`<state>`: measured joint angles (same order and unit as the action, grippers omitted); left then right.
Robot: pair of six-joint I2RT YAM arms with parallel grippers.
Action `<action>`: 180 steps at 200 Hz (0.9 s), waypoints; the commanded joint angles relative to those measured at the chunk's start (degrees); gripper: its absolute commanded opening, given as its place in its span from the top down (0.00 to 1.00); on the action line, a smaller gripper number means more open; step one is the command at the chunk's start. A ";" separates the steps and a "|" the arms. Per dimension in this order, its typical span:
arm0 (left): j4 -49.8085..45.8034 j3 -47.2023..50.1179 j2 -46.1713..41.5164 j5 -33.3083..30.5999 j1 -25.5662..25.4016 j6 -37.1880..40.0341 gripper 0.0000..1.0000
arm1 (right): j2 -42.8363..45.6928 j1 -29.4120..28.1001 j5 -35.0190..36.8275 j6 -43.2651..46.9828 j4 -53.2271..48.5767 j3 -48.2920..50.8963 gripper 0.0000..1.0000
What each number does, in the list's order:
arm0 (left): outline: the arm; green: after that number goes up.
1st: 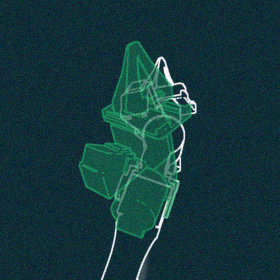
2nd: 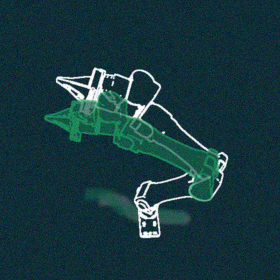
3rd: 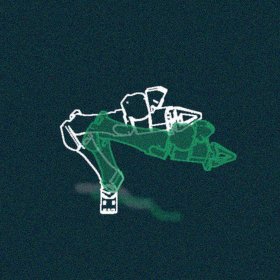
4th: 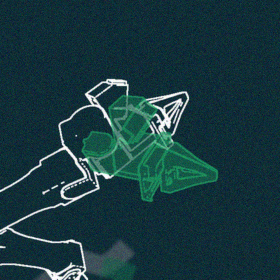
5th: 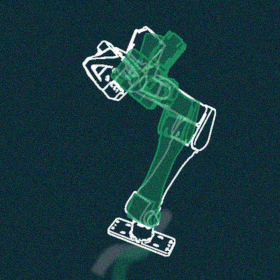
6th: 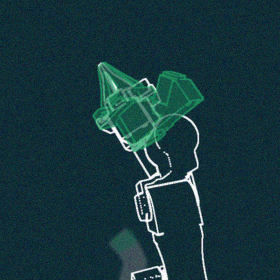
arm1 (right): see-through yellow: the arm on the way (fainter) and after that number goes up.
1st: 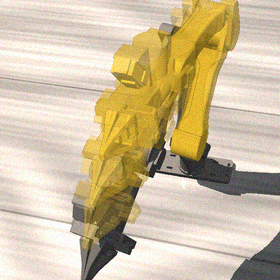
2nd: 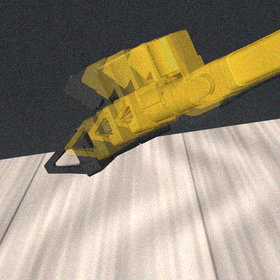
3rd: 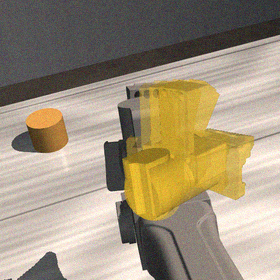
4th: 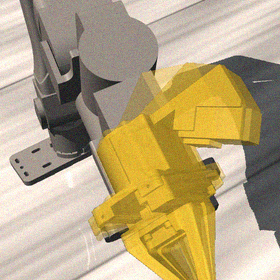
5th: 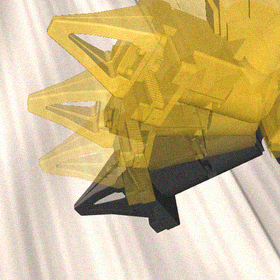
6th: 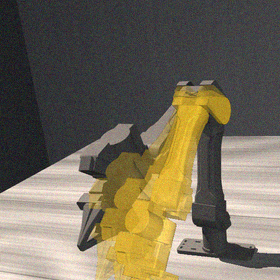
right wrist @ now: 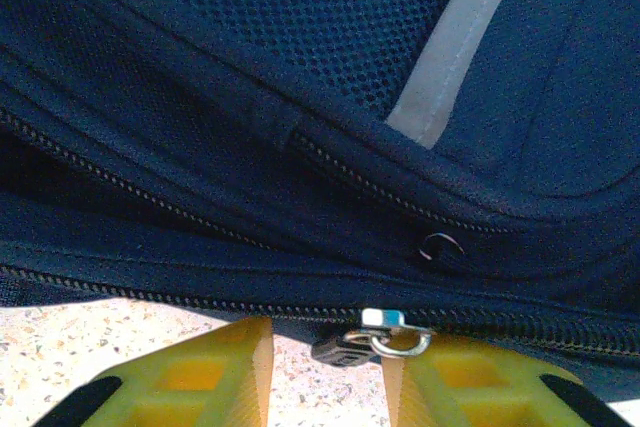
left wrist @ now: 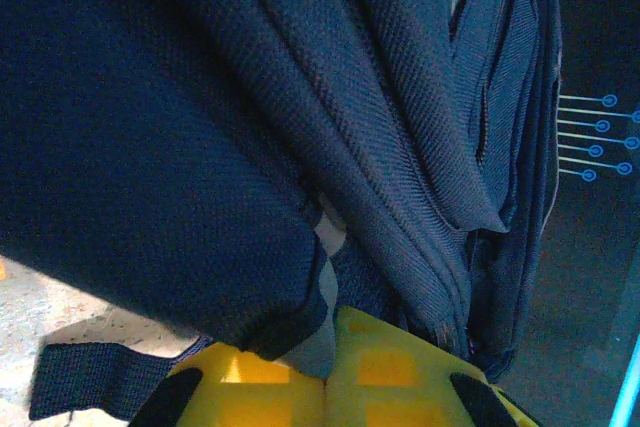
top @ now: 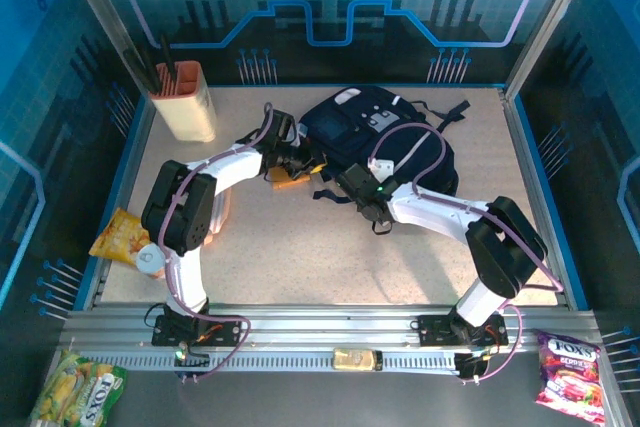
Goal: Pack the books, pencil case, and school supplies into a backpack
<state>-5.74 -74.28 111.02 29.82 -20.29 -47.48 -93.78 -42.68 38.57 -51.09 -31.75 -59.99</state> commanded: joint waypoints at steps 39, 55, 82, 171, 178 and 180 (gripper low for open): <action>-0.94 -2.19 -1.07 0.52 0.77 1.96 1.00 | 0.55 2.11 4.36 -5.88 -4.18 0.26 0.81; -0.97 -2.60 -0.58 0.07 1.04 2.11 1.00 | 2.44 2.33 4.61 -6.60 -4.02 2.54 0.85; -1.81 -4.94 1.56 -1.52 1.71 3.49 1.00 | 6.29 3.61 4.03 -5.71 -3.20 7.35 0.86; -6.70 -18.48 12.10 -3.17 4.39 10.88 1.00 | 7.56 7.11 -6.21 8.15 1.72 11.14 0.85; -7.56 -19.51 12.73 -3.88 4.39 11.54 1.00 | 6.99 7.00 -6.96 8.86 2.24 10.41 0.85; -7.93 -19.74 12.84 -4.15 4.45 11.71 1.00 | 6.82 6.99 -7.22 9.07 2.40 10.35 0.85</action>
<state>-12.36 -89.32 122.04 29.41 -18.06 -40.32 -84.66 -36.62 34.35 -47.33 -28.03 -48.05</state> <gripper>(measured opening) 0.063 0.149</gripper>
